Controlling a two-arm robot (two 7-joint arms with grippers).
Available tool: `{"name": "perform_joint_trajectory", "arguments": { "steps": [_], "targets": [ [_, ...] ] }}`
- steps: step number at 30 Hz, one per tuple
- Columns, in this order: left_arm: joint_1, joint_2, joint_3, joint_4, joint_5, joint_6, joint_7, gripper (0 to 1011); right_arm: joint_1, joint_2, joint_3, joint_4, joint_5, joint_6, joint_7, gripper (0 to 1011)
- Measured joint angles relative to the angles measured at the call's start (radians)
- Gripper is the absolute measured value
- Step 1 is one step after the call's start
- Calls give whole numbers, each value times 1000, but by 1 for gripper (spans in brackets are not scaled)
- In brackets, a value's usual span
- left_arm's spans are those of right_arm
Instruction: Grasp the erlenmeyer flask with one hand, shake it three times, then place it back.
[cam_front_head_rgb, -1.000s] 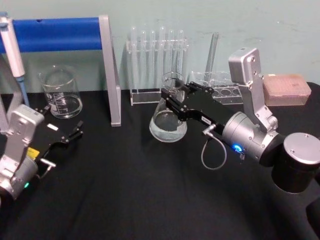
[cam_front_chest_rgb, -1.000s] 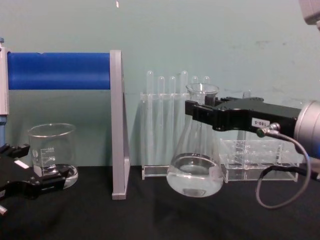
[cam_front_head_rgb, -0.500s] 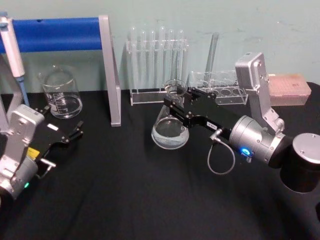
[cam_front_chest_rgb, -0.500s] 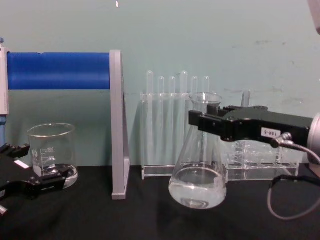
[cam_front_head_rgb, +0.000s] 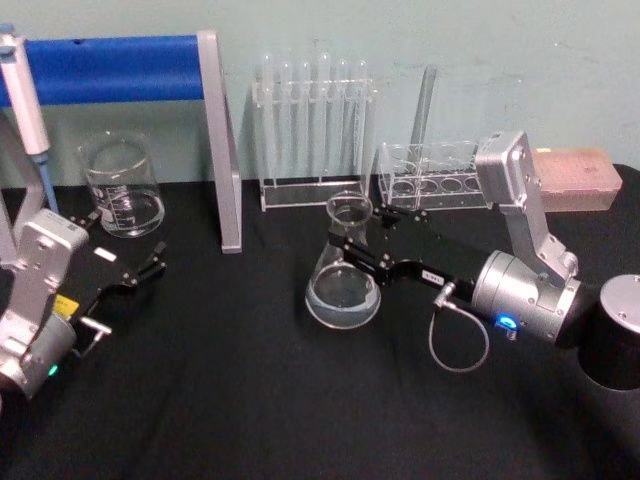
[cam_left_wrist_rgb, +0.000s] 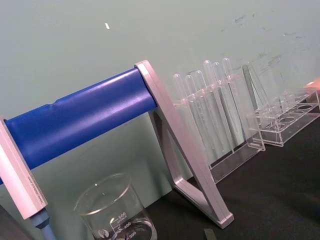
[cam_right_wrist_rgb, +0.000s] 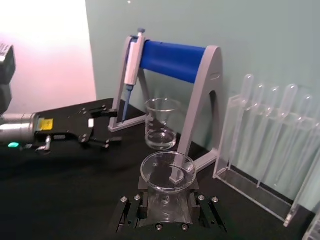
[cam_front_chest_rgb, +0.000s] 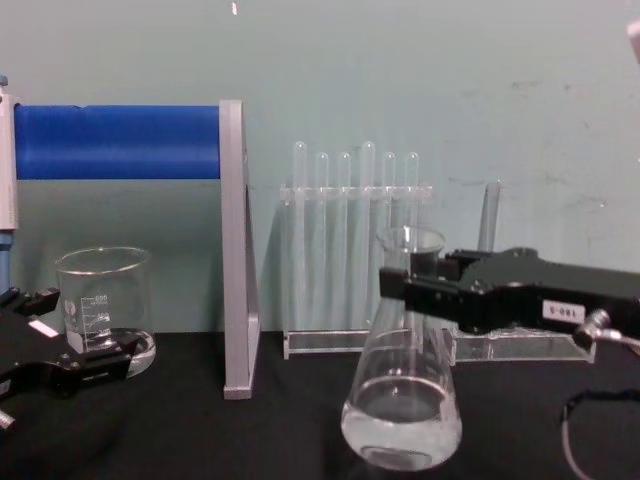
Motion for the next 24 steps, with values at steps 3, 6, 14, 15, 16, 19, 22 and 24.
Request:
{"name": "perform_joint_trajectory", "arguments": {
  "steps": [3,6,14,15,16,19,22,24],
  "targets": [
    [0,0,0,0,0,0,0,1001,5,11,-13,13,7,-13,22,448],
    [0,0,0,0,0,0,0,1001,13,20,-25,30,15,-26,46,448],
    [0,0,0,0,0,0,0,1001,33,39,-57,64,31,-57,91,448],
    [0,0,0,0,0,0,0,1001,35,41,-59,67,32,-59,94,448],
    [0,0,0,0,0,0,0,1001,37,42,-62,70,34,-61,97,448],
    [0,0,0,0,0,0,0,1001,45,47,-72,79,38,-72,108,448],
    [0,0,0,0,0,0,0,1001,52,50,-83,89,42,-81,119,448],
    [0,0,0,0,0,0,0,1001,58,53,-91,96,46,-87,127,448]
  ]
}}
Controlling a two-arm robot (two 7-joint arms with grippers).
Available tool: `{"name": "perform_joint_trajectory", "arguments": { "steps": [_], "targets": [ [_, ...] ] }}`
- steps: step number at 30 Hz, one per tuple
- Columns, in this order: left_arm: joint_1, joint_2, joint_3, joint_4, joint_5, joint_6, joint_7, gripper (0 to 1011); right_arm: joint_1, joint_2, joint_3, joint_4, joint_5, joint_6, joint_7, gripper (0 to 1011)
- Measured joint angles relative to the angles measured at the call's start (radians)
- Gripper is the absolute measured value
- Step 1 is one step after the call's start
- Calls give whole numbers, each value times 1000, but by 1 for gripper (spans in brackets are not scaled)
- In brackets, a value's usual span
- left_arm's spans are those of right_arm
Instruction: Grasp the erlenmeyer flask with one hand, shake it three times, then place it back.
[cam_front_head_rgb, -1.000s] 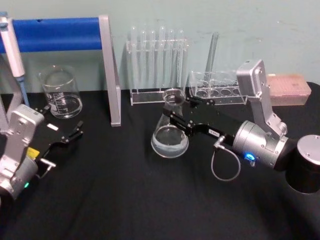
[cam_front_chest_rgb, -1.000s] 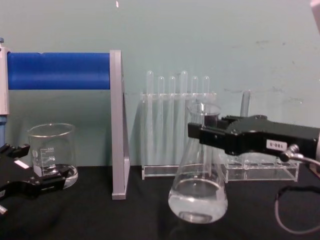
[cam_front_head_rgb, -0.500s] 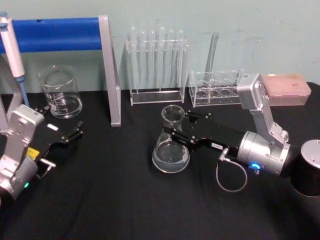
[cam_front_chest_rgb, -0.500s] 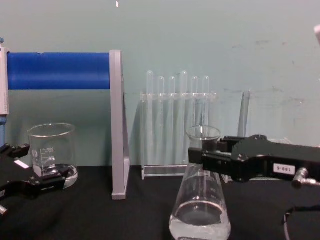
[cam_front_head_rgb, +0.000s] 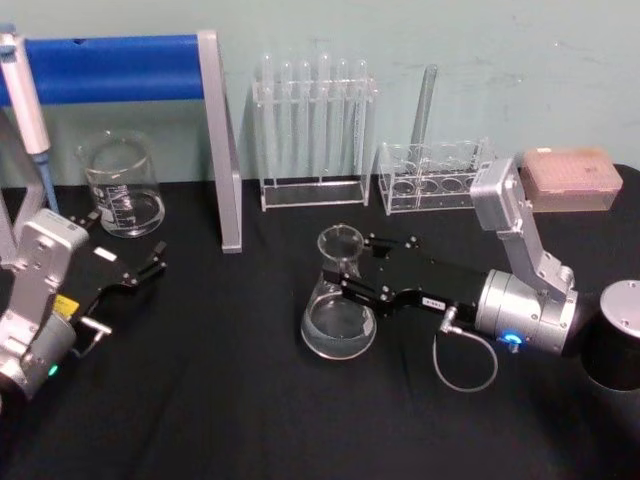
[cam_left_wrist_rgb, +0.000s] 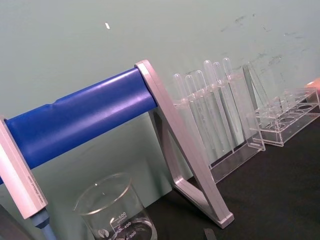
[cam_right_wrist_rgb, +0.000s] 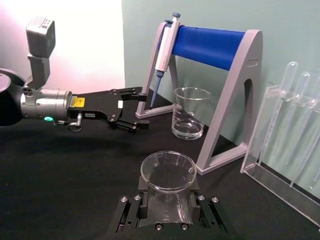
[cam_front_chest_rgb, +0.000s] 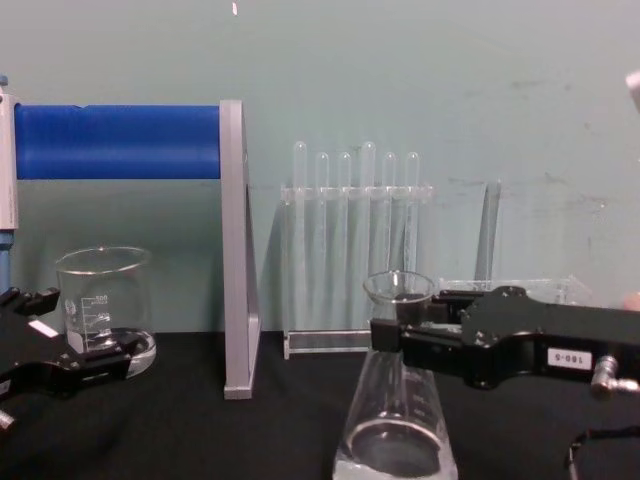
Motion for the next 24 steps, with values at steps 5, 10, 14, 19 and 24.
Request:
{"name": "perform_joint_trajectory", "arguments": {
  "steps": [5,10,14,19,24],
  "targets": [
    [0,0,0,0,0,0,0,1001,10,4,-13,14,7,-7,13,448],
    [0,0,0,0,0,0,0,1001,20,7,-26,27,16,-10,22,448],
    [0,0,0,0,0,0,0,1001,26,8,-34,33,20,-11,28,448],
    [0,0,0,0,0,0,0,1001,32,10,-43,39,24,-11,32,448],
    [0,0,0,0,0,0,0,1001,39,10,-52,46,27,-11,38,448]
  ]
}}
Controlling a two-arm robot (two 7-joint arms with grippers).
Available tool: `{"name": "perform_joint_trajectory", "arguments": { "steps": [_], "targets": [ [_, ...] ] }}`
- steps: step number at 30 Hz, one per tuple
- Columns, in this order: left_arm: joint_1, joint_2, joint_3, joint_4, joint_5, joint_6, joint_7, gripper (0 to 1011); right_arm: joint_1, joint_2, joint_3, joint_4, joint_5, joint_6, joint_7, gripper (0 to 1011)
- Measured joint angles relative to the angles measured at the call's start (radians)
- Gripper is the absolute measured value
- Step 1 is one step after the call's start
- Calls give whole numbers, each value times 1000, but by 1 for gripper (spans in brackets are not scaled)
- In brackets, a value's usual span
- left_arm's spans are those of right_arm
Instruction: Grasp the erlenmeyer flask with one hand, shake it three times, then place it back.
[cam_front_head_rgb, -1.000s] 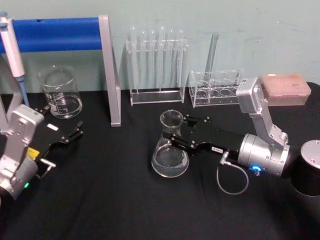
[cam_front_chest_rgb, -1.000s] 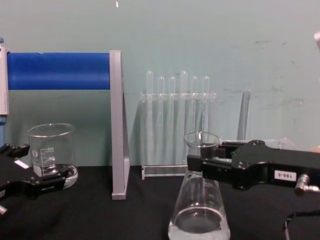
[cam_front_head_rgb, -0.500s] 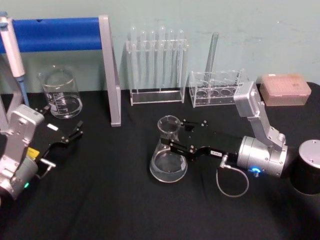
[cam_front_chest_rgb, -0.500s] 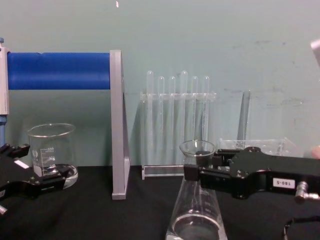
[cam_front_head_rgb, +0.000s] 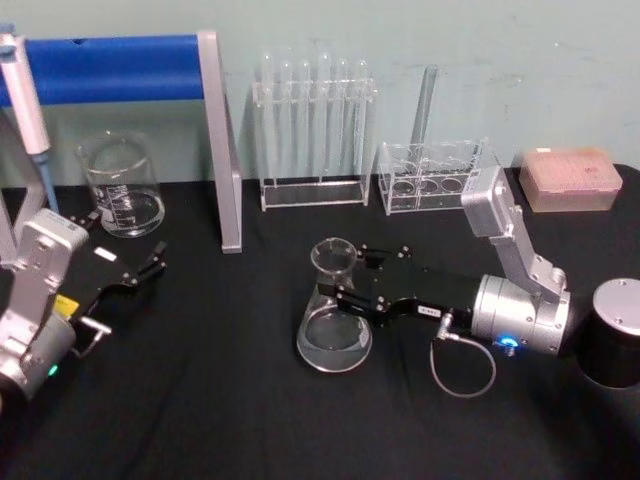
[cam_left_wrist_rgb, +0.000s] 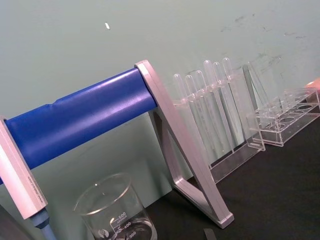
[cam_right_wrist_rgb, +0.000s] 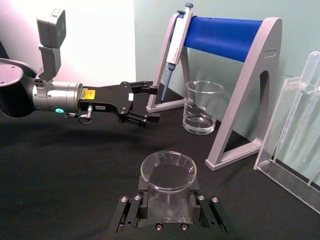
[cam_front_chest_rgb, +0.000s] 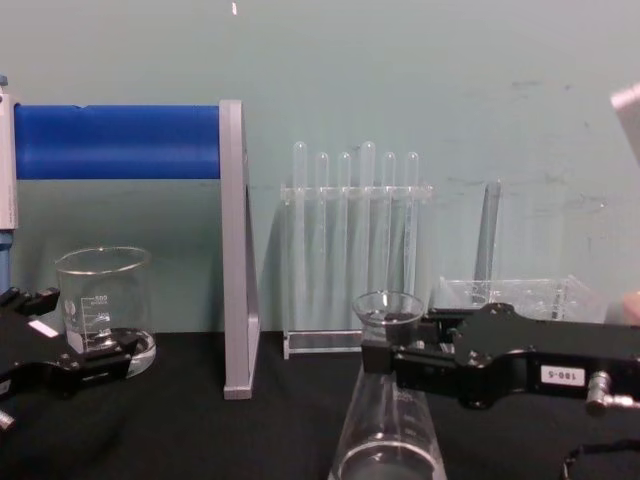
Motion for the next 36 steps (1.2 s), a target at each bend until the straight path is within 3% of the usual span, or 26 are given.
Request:
{"name": "perform_joint_trajectory", "arguments": {
  "steps": [36],
  "targets": [
    [0,0,0,0,0,0,0,1001,9,-9,-20,36,4,-20,6,448]
  ]
}}
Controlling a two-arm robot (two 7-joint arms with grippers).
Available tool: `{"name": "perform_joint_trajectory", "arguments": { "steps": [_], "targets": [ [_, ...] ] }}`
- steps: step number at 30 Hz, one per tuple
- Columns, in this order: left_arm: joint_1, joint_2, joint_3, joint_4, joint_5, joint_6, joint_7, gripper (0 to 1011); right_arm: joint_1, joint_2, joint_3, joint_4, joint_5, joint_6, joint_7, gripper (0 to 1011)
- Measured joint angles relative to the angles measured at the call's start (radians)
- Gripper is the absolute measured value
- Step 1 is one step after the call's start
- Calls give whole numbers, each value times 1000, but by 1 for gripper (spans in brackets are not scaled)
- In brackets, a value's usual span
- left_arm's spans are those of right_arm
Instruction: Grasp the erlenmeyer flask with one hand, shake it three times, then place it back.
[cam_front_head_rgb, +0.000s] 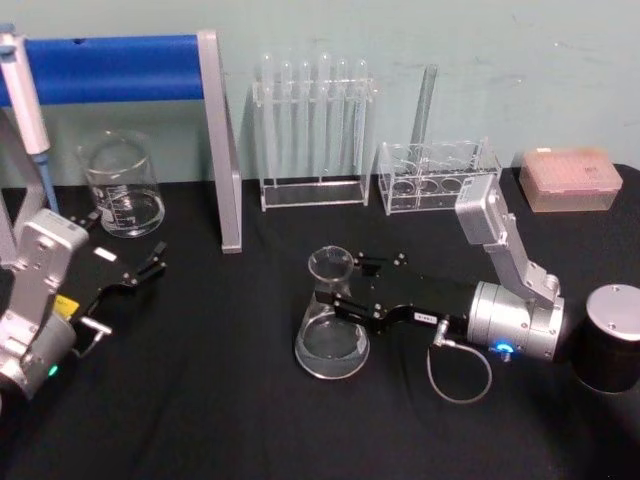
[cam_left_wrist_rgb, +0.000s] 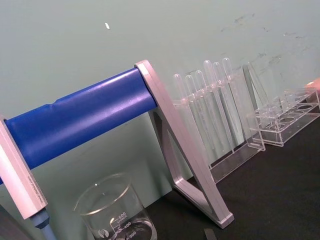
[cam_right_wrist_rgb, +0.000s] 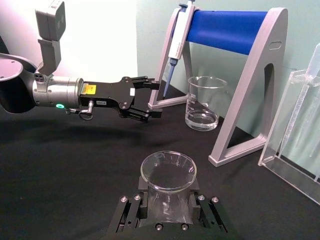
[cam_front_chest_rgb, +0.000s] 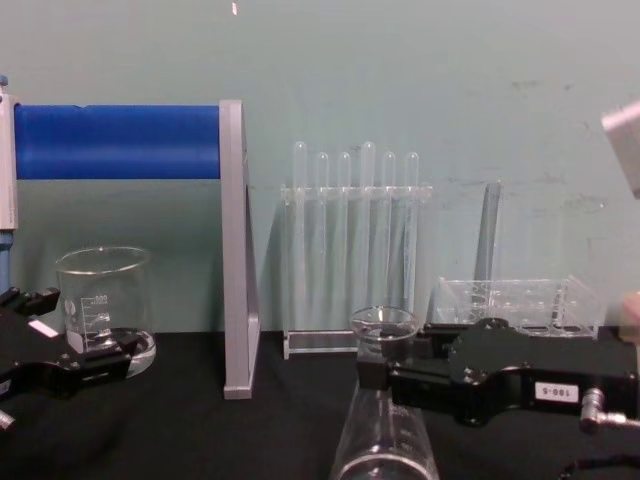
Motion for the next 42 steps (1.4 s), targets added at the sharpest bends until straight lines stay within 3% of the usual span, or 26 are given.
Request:
{"name": "perform_joint_trajectory", "arguments": {
  "steps": [42],
  "targets": [
    [0,0,0,0,0,0,0,1001,6,-9,-7,20,-11,-1,-1,448]
  ]
}}
